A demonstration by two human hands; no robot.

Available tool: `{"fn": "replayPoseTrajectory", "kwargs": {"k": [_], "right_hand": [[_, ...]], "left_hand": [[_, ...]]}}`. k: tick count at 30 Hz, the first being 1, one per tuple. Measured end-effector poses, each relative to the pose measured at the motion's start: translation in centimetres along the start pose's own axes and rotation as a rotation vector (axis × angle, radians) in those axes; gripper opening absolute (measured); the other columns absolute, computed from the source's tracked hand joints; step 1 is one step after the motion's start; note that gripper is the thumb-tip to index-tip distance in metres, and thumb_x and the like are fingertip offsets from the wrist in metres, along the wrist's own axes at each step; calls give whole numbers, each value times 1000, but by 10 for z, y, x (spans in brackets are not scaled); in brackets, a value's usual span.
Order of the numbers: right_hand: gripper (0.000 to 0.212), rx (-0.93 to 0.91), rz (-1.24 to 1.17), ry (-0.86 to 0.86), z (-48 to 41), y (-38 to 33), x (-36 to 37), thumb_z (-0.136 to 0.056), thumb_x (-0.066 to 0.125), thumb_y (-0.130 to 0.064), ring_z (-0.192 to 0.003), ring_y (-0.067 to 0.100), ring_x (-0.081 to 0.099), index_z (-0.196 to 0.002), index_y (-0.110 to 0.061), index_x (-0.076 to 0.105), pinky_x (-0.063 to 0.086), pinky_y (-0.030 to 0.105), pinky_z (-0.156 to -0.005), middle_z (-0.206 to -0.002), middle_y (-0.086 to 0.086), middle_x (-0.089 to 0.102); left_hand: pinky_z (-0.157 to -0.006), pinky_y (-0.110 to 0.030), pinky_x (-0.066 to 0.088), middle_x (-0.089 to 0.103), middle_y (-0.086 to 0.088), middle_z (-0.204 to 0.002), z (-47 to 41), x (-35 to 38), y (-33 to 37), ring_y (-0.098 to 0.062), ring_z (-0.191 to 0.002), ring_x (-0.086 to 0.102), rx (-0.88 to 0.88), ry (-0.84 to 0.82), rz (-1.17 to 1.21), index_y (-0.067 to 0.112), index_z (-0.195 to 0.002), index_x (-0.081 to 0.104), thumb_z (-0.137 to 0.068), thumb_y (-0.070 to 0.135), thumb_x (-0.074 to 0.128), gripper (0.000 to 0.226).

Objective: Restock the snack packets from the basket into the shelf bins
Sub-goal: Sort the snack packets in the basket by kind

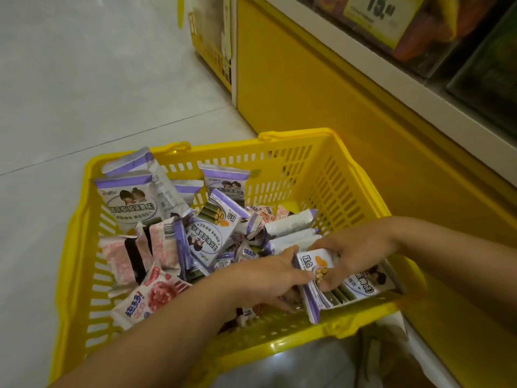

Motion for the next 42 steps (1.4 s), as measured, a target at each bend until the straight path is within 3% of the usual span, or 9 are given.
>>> {"fn": "replayPoseTrajectory", "kwargs": {"k": [4, 8, 12, 20, 25, 28, 32, 36, 42], "right_hand": [[85, 20, -11, 86, -4, 0, -41, -73, 60, -67, -123, 6, 42, -145, -26, 37, 32, 25, -102, -145, -11, 42], [58, 36, -45, 558, -61, 1, -81, -89, 61, -45, -122, 18, 51, -137, -16, 49, 39, 29, -100, -138, 4, 53], [57, 150, 18, 472, -138, 4, -79, -92, 59, -40, -126, 28, 48, -139, -11, 45, 38, 32, -100, -140, 13, 50], [78, 167, -183, 257, -191, 19, -75, -85, 67, -44, -135, 26, 38, -149, -21, 28, 33, 37, -110, -152, 5, 34], [80, 183, -412, 258, -200, 23, -72, -77, 77, -36, -127, 28, 46, -142, -20, 34, 39, 43, -107, -139, 7, 44], [57, 134, -471, 308, -203, 23, -67, -77, 77, -25, -100, 24, 56, -122, -12, 45, 47, 39, -90, -111, 6, 55], [78, 65, -641, 316, -201, 22, -58, -75, 80, -19, -114, 23, 56, -138, -15, 34, 48, 33, -94, -131, 6, 53], [28, 38, -671, 297, -198, 22, -58, -76, 80, -24, -82, 8, 64, -93, -23, 57, 49, 15, -57, -94, -5, 67], [75, 12, -794, 314, -191, 22, -53, -77, 78, -18, -87, 14, 63, -139, -18, 36, 50, 20, -63, -114, 3, 56]], "left_hand": [[-84, -30, 52, 63, 7, -116, 8, -45, 7, -12, -98, 64, 151, 214, -515, 31, -146, 32, -98, 40, 48, 52], [-76, -25, 46, 61, 17, -106, 4, -71, 18, -8, -91, 59, 534, 579, -762, 32, -129, 53, -96, 26, 52, 33], [-100, -51, 38, 63, -4, -122, -4, -97, 15, -30, -116, 56, 692, 934, -1270, 21, -119, 65, -83, 23, 69, 36], [-109, -69, -8, 6, -1, -161, -31, -125, -19, -30, -144, -15, 384, 836, -1536, 36, -141, 42, -84, 65, 51, 65], [-108, -72, 7, 25, -2, -157, -28, -128, -16, -37, -145, 14, 379, 923, -1514, 32, -123, 62, -74, 50, 72, 53], [-109, -71, 1, 12, 0, -161, -28, -127, -17, -36, -147, 2, 351, 911, -1521, 35, -131, 54, -81, 49, 65, 53], [-109, -70, -3, 7, 2, -161, -27, -128, -17, -35, -147, -4, 345, 914, -1504, 34, -130, 54, -86, 47, 58, 46], [-109, -69, -6, 8, 2, -161, -25, -127, -16, -34, -147, -2, 353, 923, -1513, 32, -130, 55, -88, 46, 57, 44], [-109, -71, 7, 23, 0, -158, -22, -125, -13, -36, -146, 12, 359, 940, -1518, 33, -124, 61, -81, 45, 66, 45]]}}
Point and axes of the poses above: each hand's wrist, its own z-axis away from the middle knuckle, its own x-axis out of the palm, y = z × x, the point moved 2 cm from there along -z, towards the middle knuckle
